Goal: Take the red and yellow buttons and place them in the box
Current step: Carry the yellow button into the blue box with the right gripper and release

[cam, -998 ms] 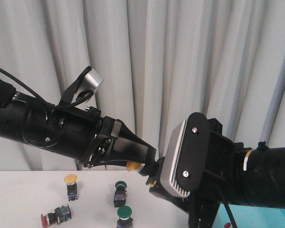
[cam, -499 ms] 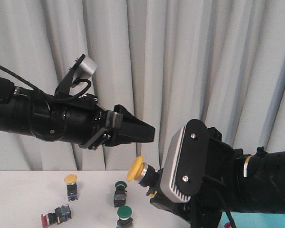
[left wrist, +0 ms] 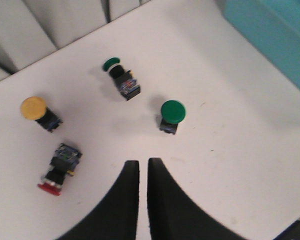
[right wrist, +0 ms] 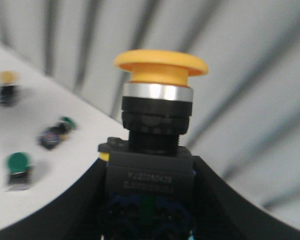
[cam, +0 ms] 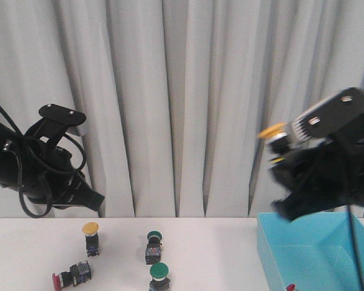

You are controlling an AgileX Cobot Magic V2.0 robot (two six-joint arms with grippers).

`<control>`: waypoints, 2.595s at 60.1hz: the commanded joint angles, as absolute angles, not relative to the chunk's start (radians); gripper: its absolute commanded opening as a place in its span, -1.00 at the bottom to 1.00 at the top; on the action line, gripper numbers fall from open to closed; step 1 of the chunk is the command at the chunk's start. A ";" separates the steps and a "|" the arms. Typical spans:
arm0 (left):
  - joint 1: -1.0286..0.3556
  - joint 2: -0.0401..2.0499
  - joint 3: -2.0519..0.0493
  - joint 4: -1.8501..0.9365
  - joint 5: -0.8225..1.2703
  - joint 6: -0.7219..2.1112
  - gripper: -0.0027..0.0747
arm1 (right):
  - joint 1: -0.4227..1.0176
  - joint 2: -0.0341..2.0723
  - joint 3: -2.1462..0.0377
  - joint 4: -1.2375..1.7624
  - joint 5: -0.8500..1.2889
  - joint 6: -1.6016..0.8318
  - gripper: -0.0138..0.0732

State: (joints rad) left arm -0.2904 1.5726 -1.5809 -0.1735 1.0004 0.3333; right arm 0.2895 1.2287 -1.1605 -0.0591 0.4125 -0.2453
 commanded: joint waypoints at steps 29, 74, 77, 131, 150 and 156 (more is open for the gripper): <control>-0.292 1.528 -1.614 -0.142 1.006 0.310 -0.95 | -0.120 1.631 -1.191 -0.133 0.494 0.029 -0.58; -0.292 1.528 -1.614 -0.142 0.999 0.308 -0.95 | -0.120 1.920 -1.191 -0.143 0.448 -0.048 -0.13; -0.292 1.528 -1.614 -0.142 1.002 0.308 -0.95 | -0.120 1.924 -1.191 -0.133 0.446 -0.057 -0.03; -0.292 1.528 -1.614 -0.149 0.937 0.301 -0.95 | -0.117 1.143 -1.191 0.112 0.349 -0.194 -0.22; -0.292 1.441 -1.614 -0.139 0.858 0.301 -0.95 | -0.117 0.880 -1.191 0.289 0.366 -0.384 -0.70; -0.292 1.403 -1.614 -0.139 0.851 0.301 -0.95 | -0.117 0.869 -1.191 0.340 0.357 -0.391 -0.70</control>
